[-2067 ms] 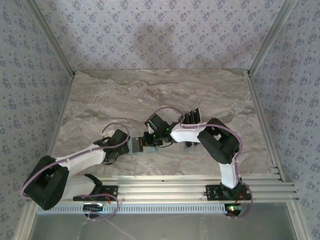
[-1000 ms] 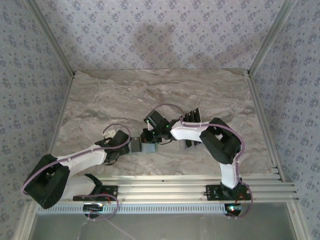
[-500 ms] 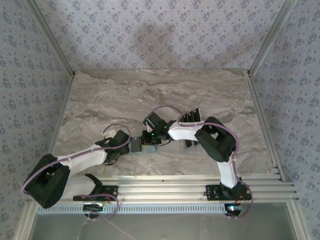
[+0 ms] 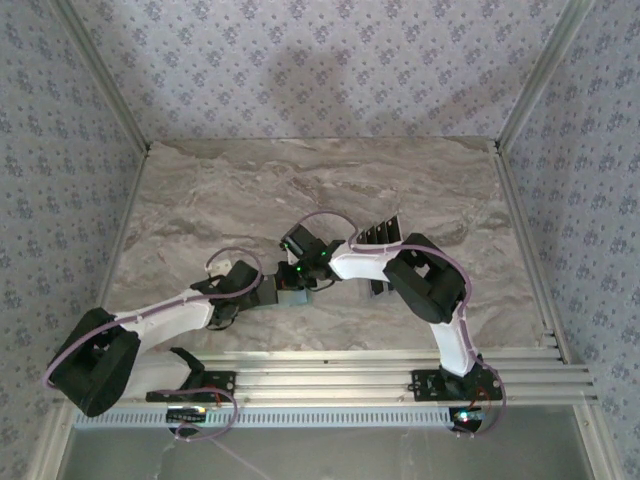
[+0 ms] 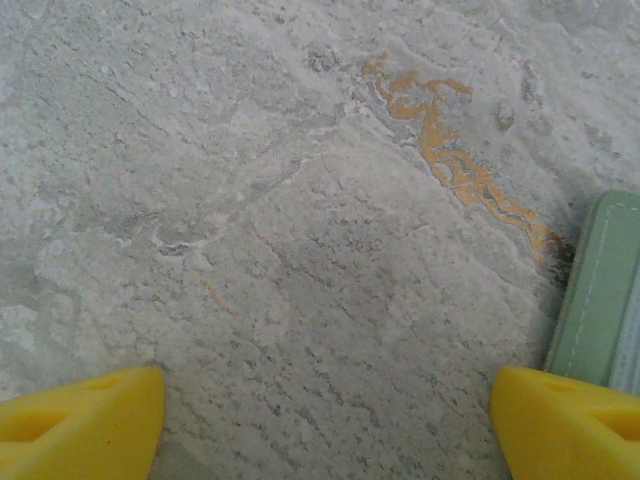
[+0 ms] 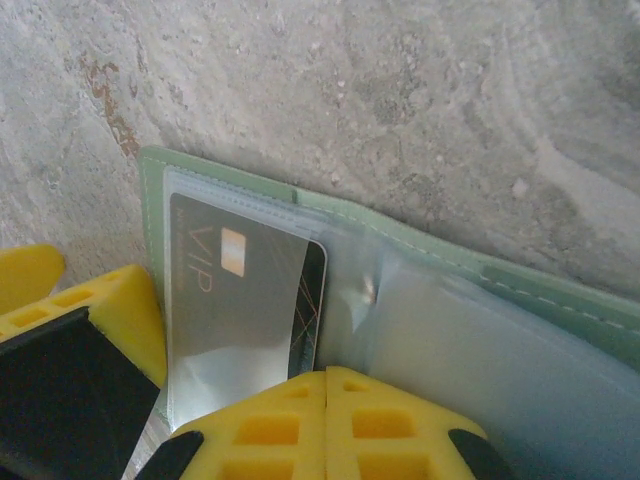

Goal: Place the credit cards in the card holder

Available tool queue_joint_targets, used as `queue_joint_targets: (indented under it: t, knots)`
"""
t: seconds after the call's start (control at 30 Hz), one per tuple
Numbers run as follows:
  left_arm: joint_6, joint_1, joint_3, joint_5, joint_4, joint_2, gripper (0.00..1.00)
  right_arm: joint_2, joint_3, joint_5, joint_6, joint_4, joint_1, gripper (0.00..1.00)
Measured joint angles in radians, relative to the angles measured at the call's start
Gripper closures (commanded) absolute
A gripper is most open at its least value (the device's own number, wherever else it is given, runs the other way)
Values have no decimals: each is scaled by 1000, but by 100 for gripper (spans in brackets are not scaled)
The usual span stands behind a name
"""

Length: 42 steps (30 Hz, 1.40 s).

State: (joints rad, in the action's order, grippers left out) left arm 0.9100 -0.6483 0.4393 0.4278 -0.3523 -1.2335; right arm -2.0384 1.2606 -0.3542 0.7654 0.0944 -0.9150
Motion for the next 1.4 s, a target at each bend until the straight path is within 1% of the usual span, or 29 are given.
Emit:
queue_joint_targets:
  t: [0.07,0.2,0.27,0.43,0.8,0.9,0.97,1.03,1.1,1.17,1.2,1.4]
  knots:
    - [0,0,0,0,0,0,15,0,0,0,0,0,0,89]
    - [0,0,0,0,0,0,15,15,-21,2,-5,-14,3,70]
    - [-3,0,0,0,0,0,15,50,-64,2,-11,-29,10,66]
    - [-7,-1,8,0,-2,0,15,107,-144,-1,-14,-48,34,66]
    - [-29,3,26,-13,-18,-5,14,132,-163,-4,-24,-41,58,65]
    - [-34,4,27,-19,-18,-5,14,151,-163,2,-34,-17,58,66]
    - [-37,5,27,-21,-18,-5,15,164,-163,4,-43,-3,56,70]
    - [-38,5,27,-23,-18,-4,14,173,-162,12,-56,12,51,78]
    - [-38,5,27,-24,-18,-3,14,178,-156,30,-67,38,42,90]
    - [-38,5,27,-24,-17,-3,14,178,-146,48,-82,65,31,98]
    - [-39,5,27,-26,-16,-3,14,178,-140,58,-87,84,24,100]
    - [-46,5,27,-27,-11,-5,15,162,-61,128,-135,180,-11,100]
